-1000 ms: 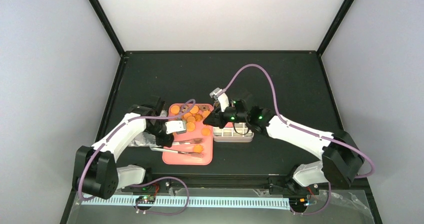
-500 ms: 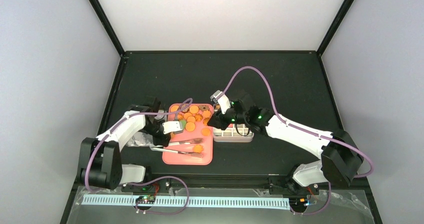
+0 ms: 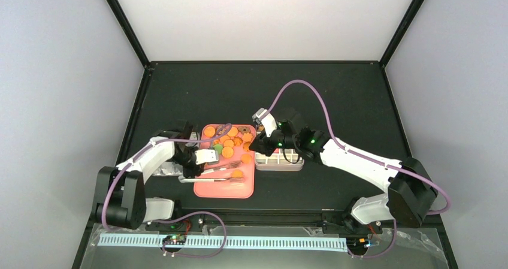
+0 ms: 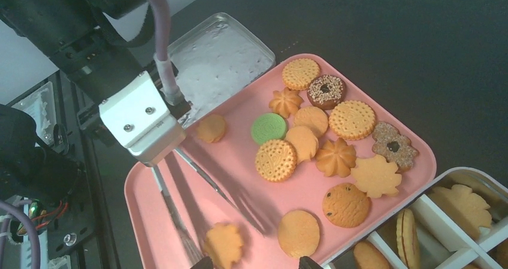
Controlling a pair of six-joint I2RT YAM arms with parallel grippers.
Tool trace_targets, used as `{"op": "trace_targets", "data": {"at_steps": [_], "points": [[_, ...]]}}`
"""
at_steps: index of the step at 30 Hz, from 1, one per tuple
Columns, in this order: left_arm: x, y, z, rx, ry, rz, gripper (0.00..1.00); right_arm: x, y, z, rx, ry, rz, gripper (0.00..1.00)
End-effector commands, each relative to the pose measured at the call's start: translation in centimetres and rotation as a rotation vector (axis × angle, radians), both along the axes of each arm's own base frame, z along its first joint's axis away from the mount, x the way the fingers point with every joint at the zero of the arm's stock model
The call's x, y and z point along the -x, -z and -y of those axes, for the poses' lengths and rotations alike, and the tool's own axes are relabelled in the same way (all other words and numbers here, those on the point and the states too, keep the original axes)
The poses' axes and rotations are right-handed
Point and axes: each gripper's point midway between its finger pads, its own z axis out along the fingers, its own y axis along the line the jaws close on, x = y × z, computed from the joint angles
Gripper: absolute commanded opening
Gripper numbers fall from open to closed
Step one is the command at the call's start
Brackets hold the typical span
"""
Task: Pack the cookies
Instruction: Pick up the clamp from the plate.
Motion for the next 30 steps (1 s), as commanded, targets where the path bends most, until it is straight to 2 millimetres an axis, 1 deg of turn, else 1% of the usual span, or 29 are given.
{"op": "trace_targets", "data": {"at_steps": [1,3,5,8,10,11,12,16,19,20,23,25,27,30], "points": [[-0.5,-2.4,0.3,0.027,0.046,0.085,0.02,0.1,-1.0,0.1,-0.002,-0.011,0.047,0.38],[-0.3,-3.3,0.6,0.042,0.064,0.104,0.02,0.2,-1.0,0.1,0.0,-0.016,0.056,0.38],[0.1,-3.6,0.8,0.049,0.084,0.112,0.02,0.1,-1.1,0.1,0.001,-0.019,0.065,0.38],[0.6,-3.3,0.9,0.04,0.097,0.096,0.01,0.2,-1.0,0.0,-0.002,-0.029,0.076,0.38],[0.7,-3.6,1.0,0.036,0.097,0.095,0.02,0.6,-1.0,-0.3,-0.013,-0.065,0.085,0.38],[0.7,-4.0,1.1,0.04,0.1,0.102,0.02,1.0,-1.0,-0.4,-0.021,-0.088,0.092,0.4],[0.6,-4.7,1.2,0.046,0.106,0.11,0.02,1.4,-1.1,-0.5,-0.03,-0.112,0.108,0.45],[0.4,-7.8,2.1,0.08,0.148,0.167,0.01,3.5,-1.7,-1.4,0.001,-0.196,0.229,0.59],[0.5,-9.7,3.0,0.122,0.18,0.195,0.02,4.8,-1.7,-2.3,0.031,-0.251,0.282,0.62],[0.6,-10.1,3.2,0.129,0.189,0.197,0.01,5.3,-1.7,-2.7,0.039,-0.27,0.291,0.62],[0.9,-10.9,3.7,0.138,0.202,0.196,0.01,6.1,-0.7,-3.6,0.07,-0.306,0.299,0.63],[1.2,-11.0,3.9,0.142,0.216,0.2,0.02,6.1,0.1,-4.1,0.107,-0.302,0.308,0.63],[1.6,-11.1,4.1,0.141,0.232,0.21,0.01,5.4,0.9,-4.2,0.155,-0.277,0.319,0.61],[2.1,-10.9,4.2,0.122,0.253,0.216,0.02,4.5,1.0,-4.3,0.179,-0.24,0.34,0.59]]}}
